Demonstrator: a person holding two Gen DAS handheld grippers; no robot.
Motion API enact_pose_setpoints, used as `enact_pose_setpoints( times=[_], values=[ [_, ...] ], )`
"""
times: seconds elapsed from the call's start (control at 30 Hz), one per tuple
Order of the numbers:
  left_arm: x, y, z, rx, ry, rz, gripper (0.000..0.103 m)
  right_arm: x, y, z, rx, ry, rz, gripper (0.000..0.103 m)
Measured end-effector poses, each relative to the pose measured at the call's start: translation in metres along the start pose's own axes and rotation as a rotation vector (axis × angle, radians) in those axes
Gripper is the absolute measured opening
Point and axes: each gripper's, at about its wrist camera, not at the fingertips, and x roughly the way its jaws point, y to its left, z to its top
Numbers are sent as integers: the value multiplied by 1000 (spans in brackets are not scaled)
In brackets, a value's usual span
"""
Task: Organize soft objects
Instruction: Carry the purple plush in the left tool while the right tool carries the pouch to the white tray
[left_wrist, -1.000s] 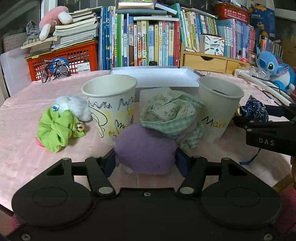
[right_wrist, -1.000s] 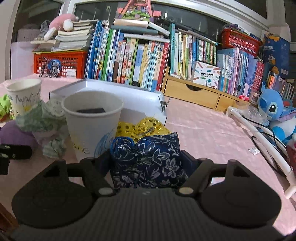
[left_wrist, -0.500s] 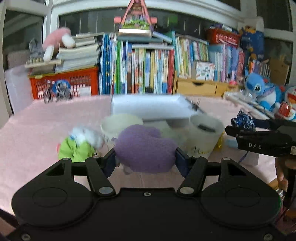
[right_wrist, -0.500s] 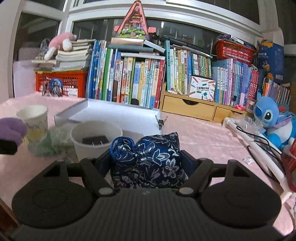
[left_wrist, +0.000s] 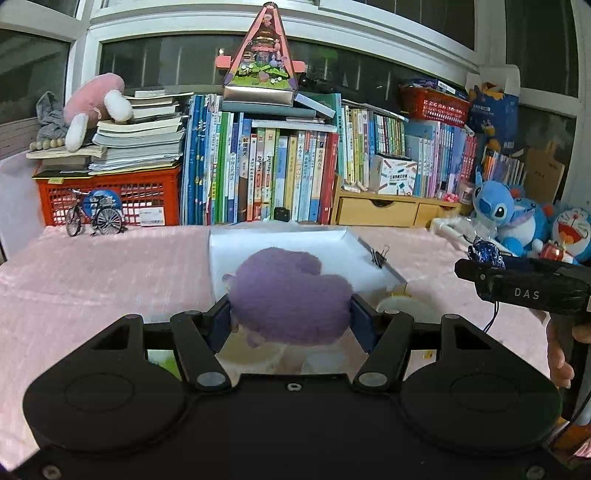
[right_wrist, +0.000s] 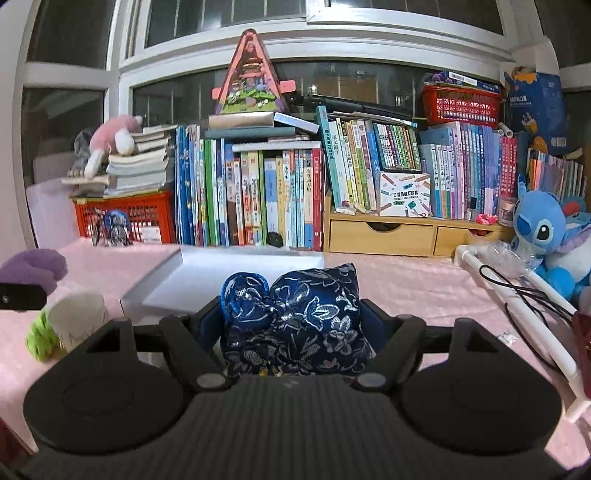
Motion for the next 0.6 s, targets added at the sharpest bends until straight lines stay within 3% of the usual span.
enact_pose_setpoints(
  times=[0.2, 0.6],
  values=[
    [22, 3, 28, -3, 0, -20, 62, 14, -15, 27, 105, 15, 54, 77],
    [100, 3, 82, -31, 104, -51, 62, 66, -22, 73, 158, 70, 104, 77]
  ],
)
